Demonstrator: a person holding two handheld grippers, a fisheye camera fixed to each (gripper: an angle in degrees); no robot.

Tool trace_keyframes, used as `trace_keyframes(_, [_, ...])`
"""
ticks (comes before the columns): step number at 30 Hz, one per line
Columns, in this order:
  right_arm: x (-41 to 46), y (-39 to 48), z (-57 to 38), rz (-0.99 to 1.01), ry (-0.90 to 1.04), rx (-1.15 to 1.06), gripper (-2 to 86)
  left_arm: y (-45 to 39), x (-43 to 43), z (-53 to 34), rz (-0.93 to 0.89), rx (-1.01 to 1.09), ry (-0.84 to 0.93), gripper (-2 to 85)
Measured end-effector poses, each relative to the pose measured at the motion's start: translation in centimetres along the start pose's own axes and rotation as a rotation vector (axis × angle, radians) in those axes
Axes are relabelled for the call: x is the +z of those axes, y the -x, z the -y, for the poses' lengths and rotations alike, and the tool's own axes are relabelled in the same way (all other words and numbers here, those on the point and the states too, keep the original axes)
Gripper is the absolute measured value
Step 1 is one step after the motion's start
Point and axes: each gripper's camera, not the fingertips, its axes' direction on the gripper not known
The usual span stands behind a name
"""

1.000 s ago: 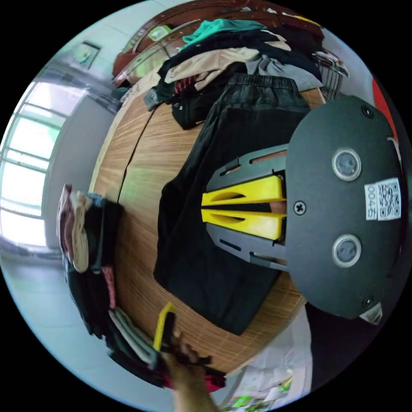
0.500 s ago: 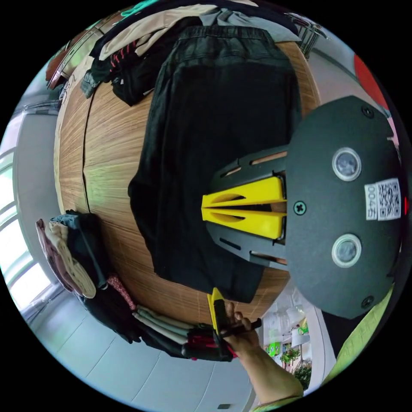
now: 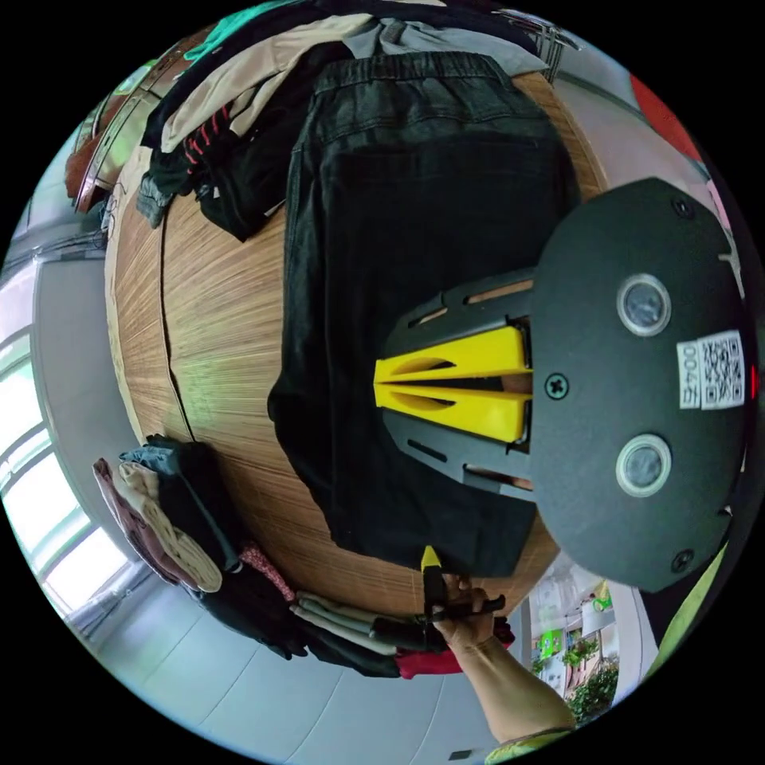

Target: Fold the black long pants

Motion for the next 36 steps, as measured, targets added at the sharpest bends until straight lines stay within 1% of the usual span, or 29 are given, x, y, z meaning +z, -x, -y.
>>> trace_keyframes(3, [0.9, -1.6, 2.1, -0.021, -0.037, 0.0, -0.7, -0.8, 0.2, -1.4, 0.087, 0.069, -0.023, 4.1])
trace_keyframes(4, [1.7, -2.6, 2.8, -0.036, -0.019, 0.008, -0.7, -1.1, 0.3, -2.3, 0.119, 0.1, -0.042, 3.9])
trace_keyframes(5, [3.3, -3.8, 3.4, -0.041, 0.055, 0.029, -0.7, -1.3, 0.4, -2.7, 0.131, 0.111, -0.051, 3.8])
trace_keyframes(6, [3.8, -4.4, 3.5, -0.036, 0.077, 0.038, -0.7, -1.6, 0.3, -3.5, 0.135, 0.125, -0.074, 3.7])
trace_keyframes(7, [3.5, -5.4, 3.5, -0.01, 0.044, 0.038, -0.7, -1.9, 0.2, -4.3, 0.123, 0.135, -0.101, 3.7])
trace_keyframes(9, [2.7, -6.2, 3.7, -0.022, 0.06, 0.04, -0.7, -2.9, 0.2, -5.4, 0.112, 0.162, -0.125, 3.6])
trace_keyframes(11, [1.2, -6.9, 2.4, -0.025, 0.031, 0.017, -0.7, -4.3, 0.6, -6.4, 0.125, 0.2, -0.133, 3.5])
trace_keyframes(12, [1.1, -7.1, 2.0, -0.012, 0.038, 0.02, -0.7, -5.3, 1.1, -7.0, 0.13, 0.226, -0.137, 3.4])
trace_keyframes(14, [2.4, -8.3, 0.4, 0.023, 0.154, 0.017, -0.6, -6.9, 1.8, -7.9, 0.143, 0.265, -0.146, 3.3])
trace_keyframes(16, [1.9, -9.4, -0.1, 0.038, 0.112, 0.024, -0.6, -9.3, 3.3, -8.8, 0.157, 0.311, -0.15, 3.2])
trace_keyframes(18, [1.3, -10.6, 0.5, 0.073, 0.164, 0.032, -0.7, -11.3, 4.7, -9.1, 0.162, 0.336, -0.152, 3.1])
trace_keyframes(21, [-2.2, -12.3, 1.3, 0.155, 0.112, -0.01, -0.7, -15.4, 7.5, -9.0, 0.172, 0.381, -0.144, 2.7])
trace_keyframes(23, [-5.2, -14.4, 1.7, 0.279, 0.094, -0.05, -0.7, -18.3, 9.9, -8.6, 0.175, 0.413, -0.128, 2.5])
trace_keyframes(25, [-7.4, -17.2, 1.9, 0.391, 0.07, -0.035, -0.7, -22.3, 14.5, -7.6, 0.173, 0.46, -0.092, 2.3])
trace_keyframes(27, [-9.2, -21.3, 1.7, 0.441, 0.039, 0.022, -0.7, -25.2, 19.1, -6.7, 0.171, 0.515, -0.056, 2.1])
trace_keyframes(29, [-10.3, -29.0, 0.6, 0.439, -0.004, 0.155, -0.7, -27.3, 24.9, -5.9, 0.185, 0.565, -0.018, 2.0])
trace_keyframes(30, [-10.3, -31.2, 0.2, 0.433, -0.01, 0.196, -0.6, -27.8, 29.5, -5.5, 0.182, 0.589, 0.002, 1.8])
trace_keyframes(31, [-9.7, -35.8, -0.8, 0.428, -0.015, 0.289, -0.6, -27.3, 34.4, -5.0, 0.172, 0.592, 0.024, 1.6])
trace_keyframes(32, [-8.8, -40.7, -2.1, 0.474, -0.022, 0.407, -0.5, -26.8, 36.7, -4.9, 0.164, 0.591, 0.038, 1.5])
trace_keyframes(33, [-8.2, -43.0, -2.9, 0.535, -0.028, 0.475, -0.5, -25.2, 41.5, -4.6, 0.147, 0.563, 0.09, 1.3])
trace_keyframes(34, [-7.2, -47.3, -4.6, 0.719, -0.074, 0.605, -0.3, -23.3, 45.3, -4.5, 0.12, 0.509, 0.147, 1.1])
trace_keyframes(35, [-6.2, -50.5, -6.4, 0.928, -0.152, 0.71, 0.0, -22.5, 46.6, -4.6, 0.1, 0.49, 0.168, 1.0])
trace_keyframes(36, [-5.8, -51.7, -7.2, 0.995, -0.18, 0.761, 0.2, -21.2, 48.0, -5.2, 0.03, 0.465, 0.171, 0.9])
